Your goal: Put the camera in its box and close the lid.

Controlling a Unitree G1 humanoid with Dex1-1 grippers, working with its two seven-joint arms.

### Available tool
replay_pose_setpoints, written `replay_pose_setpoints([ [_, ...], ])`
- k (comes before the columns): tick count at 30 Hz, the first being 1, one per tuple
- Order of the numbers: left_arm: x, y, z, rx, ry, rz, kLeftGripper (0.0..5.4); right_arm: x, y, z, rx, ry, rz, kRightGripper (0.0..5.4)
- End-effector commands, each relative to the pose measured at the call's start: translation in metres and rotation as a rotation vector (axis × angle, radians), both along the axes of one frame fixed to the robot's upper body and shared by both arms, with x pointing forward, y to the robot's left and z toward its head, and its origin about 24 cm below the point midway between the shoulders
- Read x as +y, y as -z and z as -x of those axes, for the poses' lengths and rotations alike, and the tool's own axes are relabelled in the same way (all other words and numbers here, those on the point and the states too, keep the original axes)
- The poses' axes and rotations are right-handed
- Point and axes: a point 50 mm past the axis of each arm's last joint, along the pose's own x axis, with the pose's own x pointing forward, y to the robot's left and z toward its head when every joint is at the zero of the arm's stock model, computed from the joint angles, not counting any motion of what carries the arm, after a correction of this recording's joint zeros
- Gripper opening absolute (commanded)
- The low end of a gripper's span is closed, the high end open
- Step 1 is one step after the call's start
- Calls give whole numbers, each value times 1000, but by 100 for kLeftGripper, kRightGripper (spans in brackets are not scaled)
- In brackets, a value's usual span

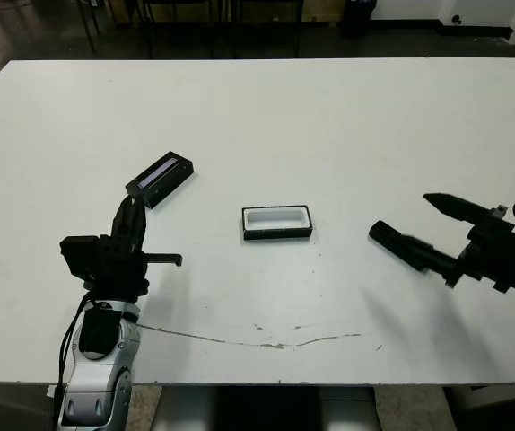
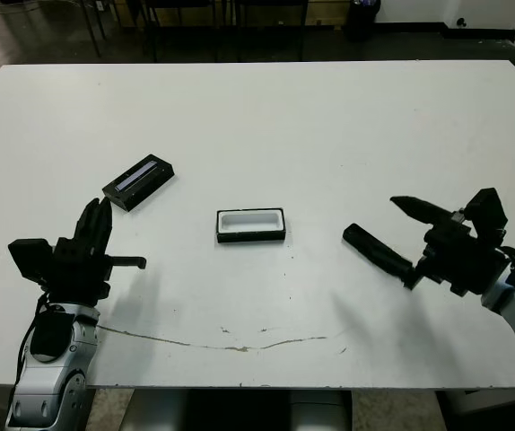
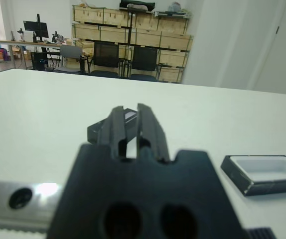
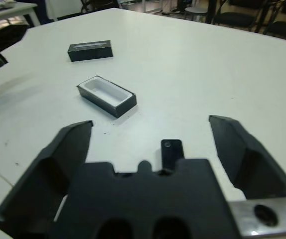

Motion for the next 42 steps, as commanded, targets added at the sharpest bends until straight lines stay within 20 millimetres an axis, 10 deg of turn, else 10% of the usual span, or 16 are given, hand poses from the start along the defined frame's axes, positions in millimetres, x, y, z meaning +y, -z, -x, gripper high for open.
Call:
replay_pose_setpoints([
  [1, 4, 6, 3, 36, -5, -20, 0, -1, 6, 0, 42, -8, -6, 539],
  [42, 9, 9, 8, 43, -17, -42, 0, -15, 44, -3, 149, 104, 131, 539],
])
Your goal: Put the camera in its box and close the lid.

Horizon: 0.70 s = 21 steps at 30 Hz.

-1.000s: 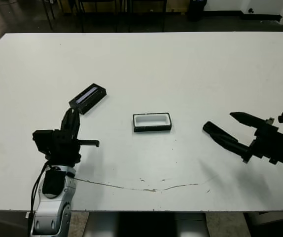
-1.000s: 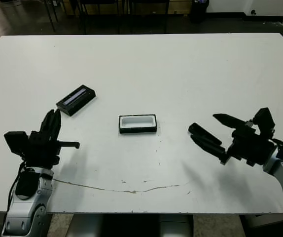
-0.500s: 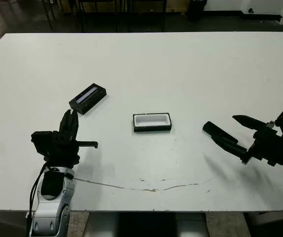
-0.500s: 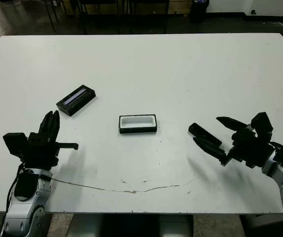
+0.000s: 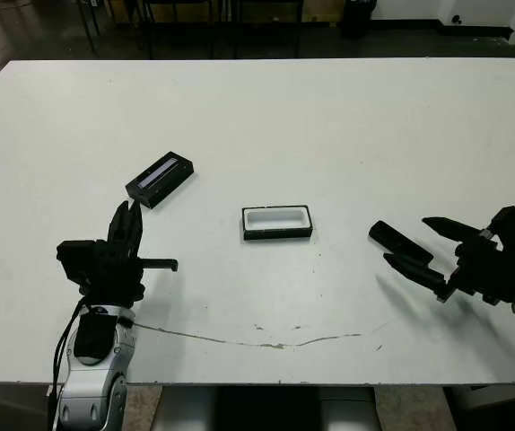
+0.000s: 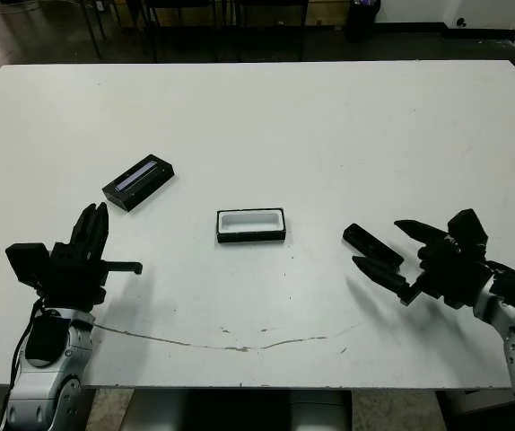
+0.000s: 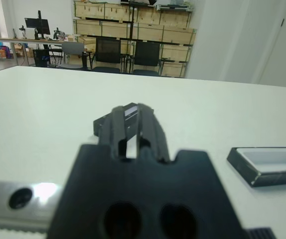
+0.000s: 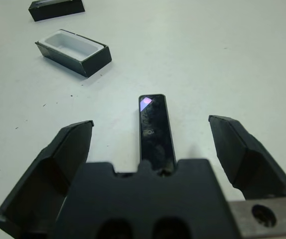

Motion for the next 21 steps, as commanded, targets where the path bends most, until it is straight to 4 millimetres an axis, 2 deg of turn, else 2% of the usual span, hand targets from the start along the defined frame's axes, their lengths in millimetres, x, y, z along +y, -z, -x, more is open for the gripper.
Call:
replay_pose_setpoints([
  [1, 4, 5, 3, 24, -6, -24, 0, -3, 8, 1, 44, 30, 27, 539],
  [12, 5, 6, 2, 28, 0, -21, 0, -3, 18, 2, 122, 73, 20, 539],
  [21, 4, 5, 2, 34, 3, -14, 0, 1, 19, 3, 115, 87, 43, 530],
])
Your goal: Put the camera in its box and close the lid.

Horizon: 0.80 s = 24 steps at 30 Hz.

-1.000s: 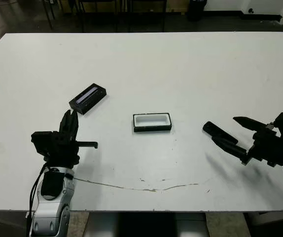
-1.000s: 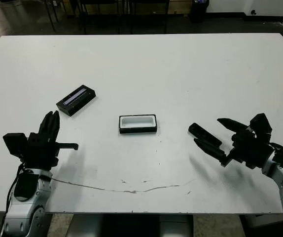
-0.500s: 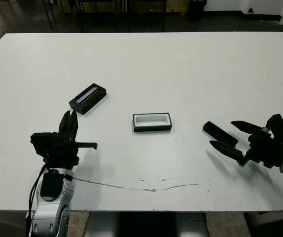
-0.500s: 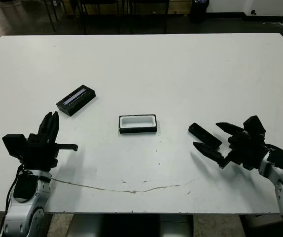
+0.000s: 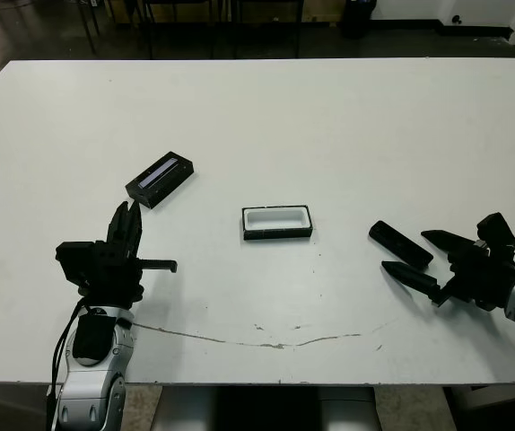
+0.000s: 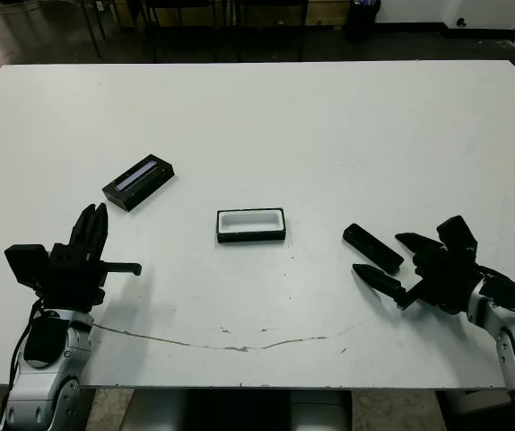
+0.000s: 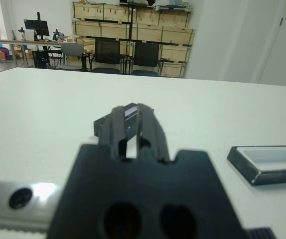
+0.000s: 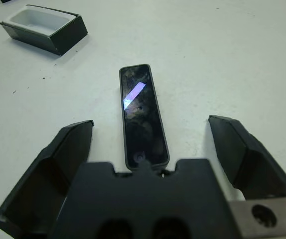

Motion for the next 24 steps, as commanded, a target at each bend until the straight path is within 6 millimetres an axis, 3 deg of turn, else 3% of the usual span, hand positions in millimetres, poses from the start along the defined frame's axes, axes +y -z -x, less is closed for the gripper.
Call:
replay_pose_setpoints([
  [1, 3, 4, 2, 33, -3, -12, 0, 2, 6, 3, 20, 4, 13, 518],
  [20, 3, 5, 2, 30, -3, -15, 0, 9, -1, 0, -60, -59, 167, 96],
  [24, 4, 5, 2, 32, -5, -25, 0, 8, -3, -1, -51, -67, 183, 78],
])
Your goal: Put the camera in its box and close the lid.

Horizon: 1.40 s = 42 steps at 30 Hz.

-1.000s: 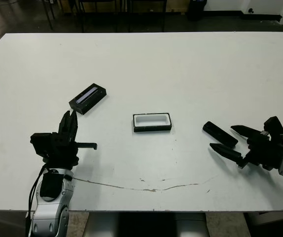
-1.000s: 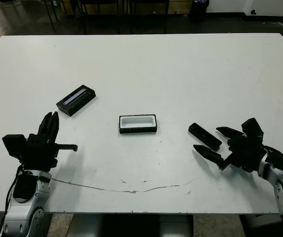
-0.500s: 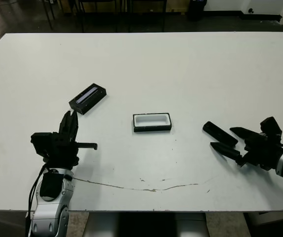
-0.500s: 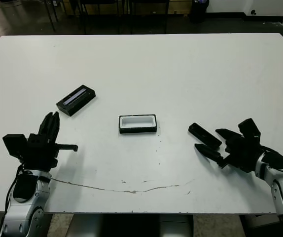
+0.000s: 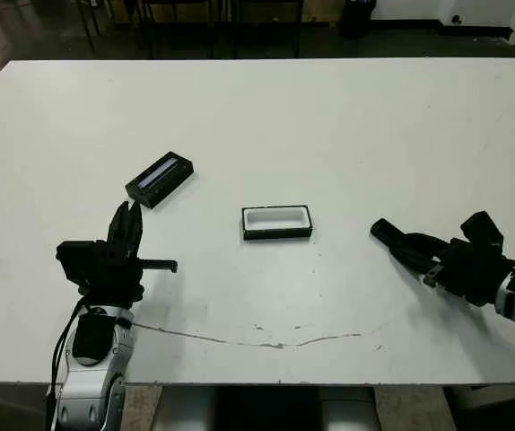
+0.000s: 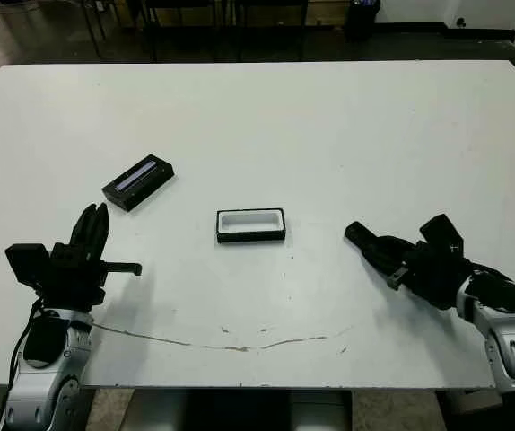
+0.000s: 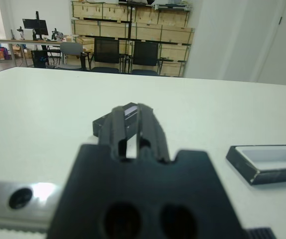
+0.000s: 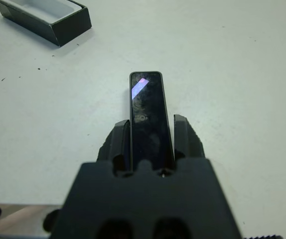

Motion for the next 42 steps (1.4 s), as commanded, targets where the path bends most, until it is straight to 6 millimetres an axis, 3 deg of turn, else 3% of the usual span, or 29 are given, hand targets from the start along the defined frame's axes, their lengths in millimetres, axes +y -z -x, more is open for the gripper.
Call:
replay_pose_setpoints([
  [1, 4, 6, 1, 34, -7, -22, 0, -5, 1, 1, 16, -12, 46, 78],
  [10, 3, 5, 0, 23, 11, -8, 0, -11, -11, -7, -40, -23, -52, 78],
  [21, 1, 3, -2, 31, 7, -13, 0, -2, -65, -56, -239, -186, -184, 78],
  [28, 1, 3, -1, 30, 3, -18, 0, 40, -96, -89, -285, -375, -136, 78],
  [34, 0, 3, 0, 22, 2, -22, 0, 69, -95, -117, -226, -462, -31, 77],
  [42, 1, 4, 1, 22, -7, -32, 0, 106, -92, -122, -172, -643, 180, 77],
])
